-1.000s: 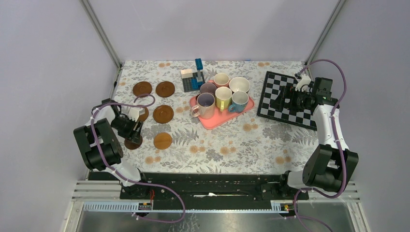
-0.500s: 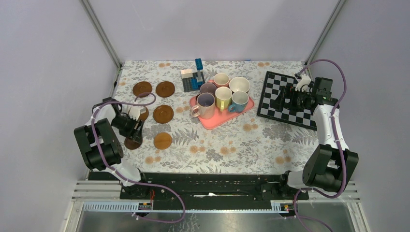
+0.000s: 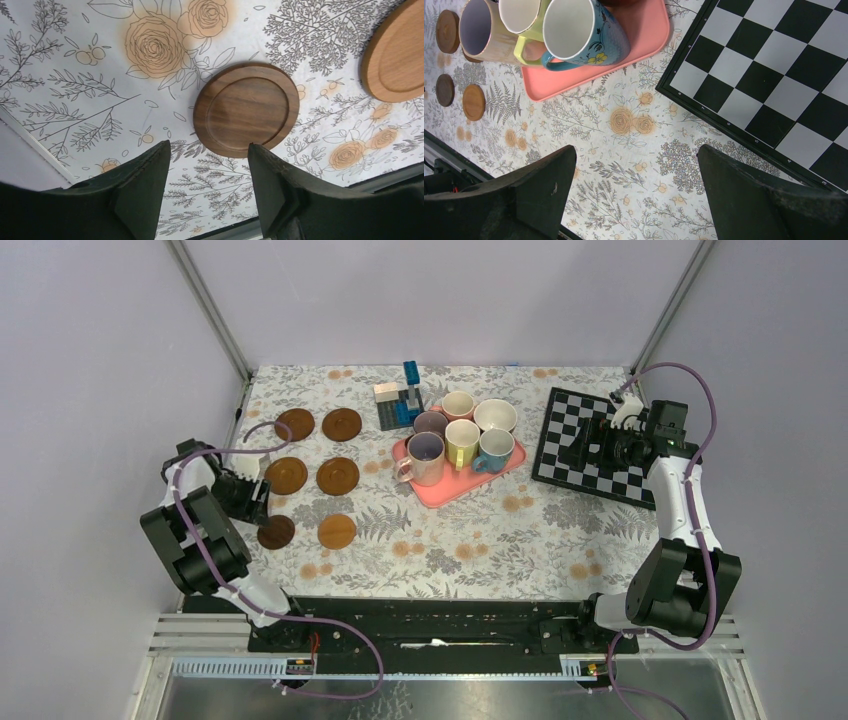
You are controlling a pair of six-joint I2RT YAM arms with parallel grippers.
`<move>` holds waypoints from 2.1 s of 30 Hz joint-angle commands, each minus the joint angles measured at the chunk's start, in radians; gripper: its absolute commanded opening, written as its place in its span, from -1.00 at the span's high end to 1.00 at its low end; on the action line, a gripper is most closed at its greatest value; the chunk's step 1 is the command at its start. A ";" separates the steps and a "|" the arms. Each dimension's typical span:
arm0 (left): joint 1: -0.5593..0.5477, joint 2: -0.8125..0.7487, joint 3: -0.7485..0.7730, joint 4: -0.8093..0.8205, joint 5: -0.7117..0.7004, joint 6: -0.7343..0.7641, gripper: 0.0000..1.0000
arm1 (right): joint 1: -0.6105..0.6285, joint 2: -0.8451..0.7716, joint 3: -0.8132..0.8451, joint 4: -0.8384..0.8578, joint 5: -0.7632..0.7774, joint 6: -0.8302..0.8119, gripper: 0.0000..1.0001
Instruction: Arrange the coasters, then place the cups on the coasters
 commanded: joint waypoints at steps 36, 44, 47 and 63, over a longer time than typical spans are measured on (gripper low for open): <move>-0.007 0.012 -0.001 0.014 0.048 0.006 -0.34 | -0.005 -0.023 0.001 0.011 -0.021 -0.005 -0.97; -0.037 -0.048 0.116 0.016 0.050 -0.063 -0.48 | -0.004 -0.027 0.014 -0.005 -0.030 -0.019 -0.97; -0.092 -0.077 0.136 0.017 0.052 -0.084 -0.52 | -0.004 -0.027 0.020 -0.016 -0.034 -0.022 -0.97; -0.685 -0.103 0.282 0.091 0.129 -0.296 -0.80 | -0.002 -0.044 0.032 -0.044 -0.051 -0.044 -0.97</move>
